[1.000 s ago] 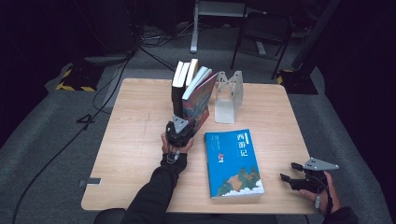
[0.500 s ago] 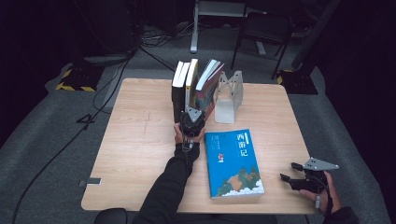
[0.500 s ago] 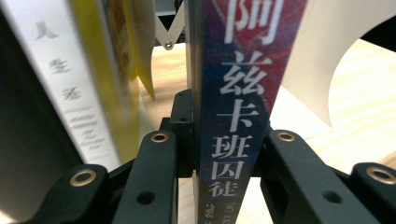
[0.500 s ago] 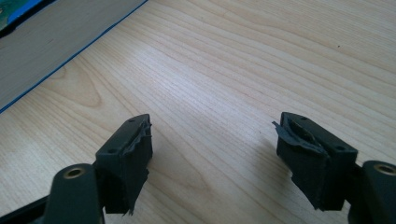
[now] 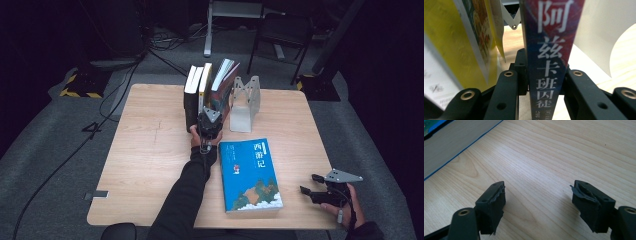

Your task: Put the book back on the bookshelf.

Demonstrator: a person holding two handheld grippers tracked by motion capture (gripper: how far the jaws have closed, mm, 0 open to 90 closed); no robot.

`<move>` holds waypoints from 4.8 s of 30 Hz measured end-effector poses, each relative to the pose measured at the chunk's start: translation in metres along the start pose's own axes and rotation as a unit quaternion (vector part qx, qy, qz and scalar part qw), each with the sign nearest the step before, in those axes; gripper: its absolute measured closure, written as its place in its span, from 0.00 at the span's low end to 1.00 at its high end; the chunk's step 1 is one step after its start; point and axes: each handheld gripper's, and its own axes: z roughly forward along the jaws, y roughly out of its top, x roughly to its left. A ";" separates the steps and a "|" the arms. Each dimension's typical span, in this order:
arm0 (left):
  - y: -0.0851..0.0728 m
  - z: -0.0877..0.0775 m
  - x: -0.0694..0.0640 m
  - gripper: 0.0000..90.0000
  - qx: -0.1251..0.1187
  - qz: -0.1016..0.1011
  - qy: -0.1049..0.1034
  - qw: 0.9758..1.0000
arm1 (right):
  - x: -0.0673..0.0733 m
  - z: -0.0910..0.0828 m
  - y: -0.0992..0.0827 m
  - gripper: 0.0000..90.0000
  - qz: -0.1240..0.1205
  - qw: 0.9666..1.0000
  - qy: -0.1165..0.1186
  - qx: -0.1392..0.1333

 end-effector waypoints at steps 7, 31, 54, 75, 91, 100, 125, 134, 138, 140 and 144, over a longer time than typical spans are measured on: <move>0.001 0.001 0.003 0.80 0.000 0.004 -0.005 1.000 | 0.000 0.000 0.000 0.29 -0.002 1.000 0.000 0.000; 0.003 -0.032 0.009 0.70 0.016 0.066 0.004 0.998 | 0.000 0.000 0.000 0.29 -0.001 1.000 0.000 0.000; -0.016 -0.085 0.016 0.65 0.033 0.152 -0.066 0.986 | 0.000 0.000 0.000 0.29 -0.001 1.000 0.000 0.000; -0.054 -0.120 0.009 0.56 0.076 0.210 -0.153 0.963 | 0.000 0.000 0.000 0.29 -0.001 1.000 0.000 0.000; -0.082 -0.145 -0.003 0.48 0.133 0.239 -0.253 0.928 | 0.001 0.000 0.000 0.29 0.001 1.000 -0.002 0.001; -0.095 -0.160 0.002 0.39 0.162 0.244 -0.282 0.914 | 0.003 -0.001 -0.001 0.26 -0.008 1.000 0.002 0.005; -0.116 -0.180 -0.041 0.18 0.199 0.246 -0.320 0.893 | 0.066 0.012 0.020 0.28 -0.146 0.981 0.127 0.032; -0.117 -0.174 -0.059 0.17 0.185 0.231 -0.306 0.905 | 0.067 0.014 0.021 0.29 -0.145 0.981 0.126 0.030; -0.117 -0.172 -0.062 0.17 0.183 0.219 -0.293 0.912 | 0.067 0.014 0.021 0.29 -0.142 0.981 0.126 0.029; -0.116 -0.170 -0.063 0.15 0.186 0.218 -0.289 0.913 | 0.067 0.014 0.021 0.29 -0.143 0.981 0.124 0.029; -0.115 -0.169 -0.061 0.15 0.188 0.222 -0.299 0.909 | 0.067 0.014 0.020 0.29 -0.142 0.982 0.124 0.028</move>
